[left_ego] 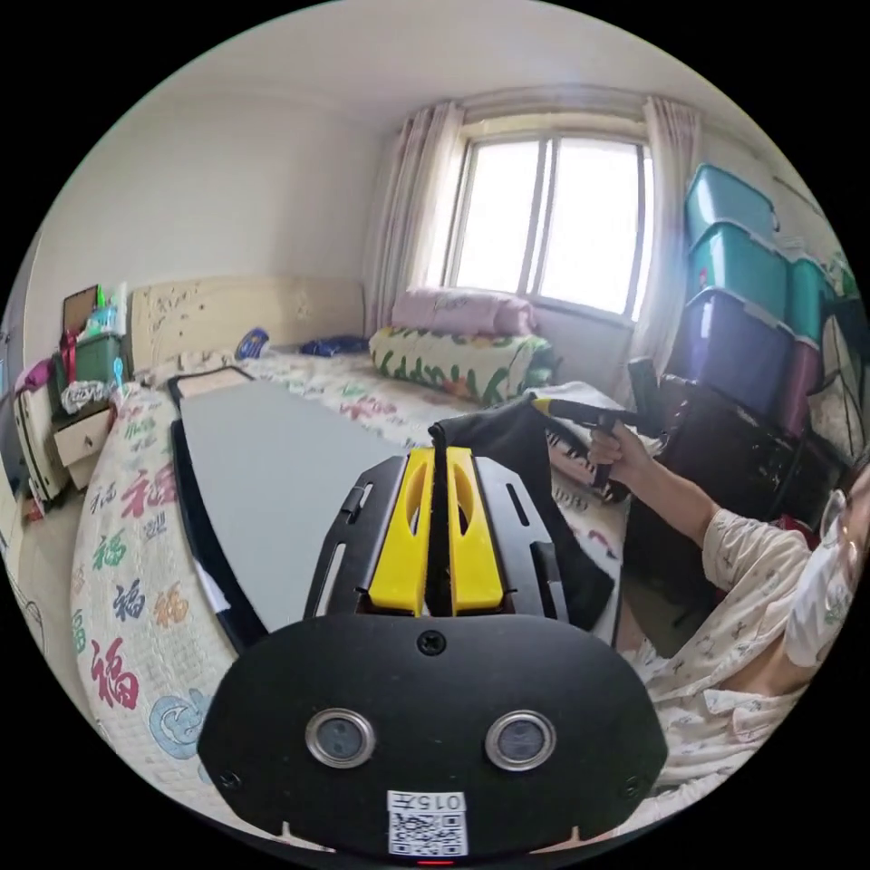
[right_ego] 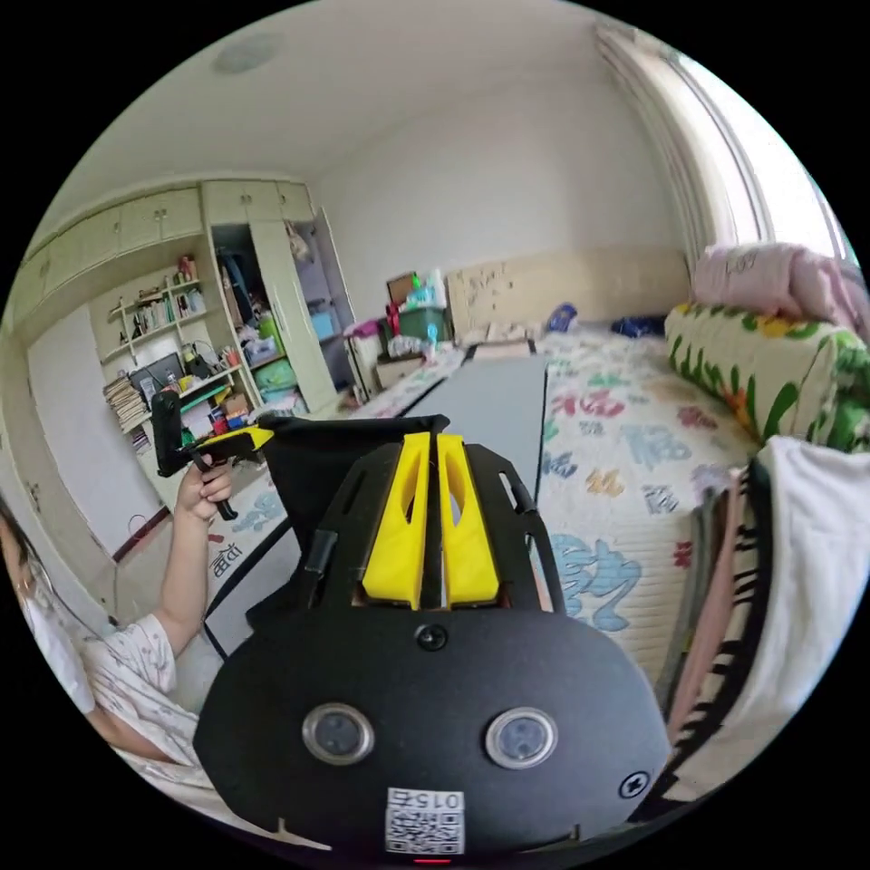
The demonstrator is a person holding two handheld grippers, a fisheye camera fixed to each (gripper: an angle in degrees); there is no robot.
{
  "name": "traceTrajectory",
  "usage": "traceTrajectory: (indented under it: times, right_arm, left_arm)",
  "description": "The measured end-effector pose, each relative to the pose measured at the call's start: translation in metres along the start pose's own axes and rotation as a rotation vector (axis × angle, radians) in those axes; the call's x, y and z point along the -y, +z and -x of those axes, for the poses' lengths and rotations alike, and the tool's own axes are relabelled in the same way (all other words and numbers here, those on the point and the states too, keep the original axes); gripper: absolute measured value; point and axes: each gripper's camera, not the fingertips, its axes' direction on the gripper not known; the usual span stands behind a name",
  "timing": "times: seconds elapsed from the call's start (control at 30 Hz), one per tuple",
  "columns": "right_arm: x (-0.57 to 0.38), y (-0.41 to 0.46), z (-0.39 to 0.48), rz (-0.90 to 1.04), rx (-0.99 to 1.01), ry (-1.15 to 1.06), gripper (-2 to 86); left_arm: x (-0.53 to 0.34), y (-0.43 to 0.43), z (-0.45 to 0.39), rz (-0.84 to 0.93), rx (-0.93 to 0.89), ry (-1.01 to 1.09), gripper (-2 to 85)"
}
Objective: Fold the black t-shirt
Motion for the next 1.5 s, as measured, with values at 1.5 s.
traceTrajectory:
  times: [1.5]
  right_arm:
    - [-0.057,0.121,-0.599,0.480,-1.223,-0.254,0.2]
  left_arm:
    - [-0.207,0.592,-0.017,0.258,-0.080,0.094,1.9]
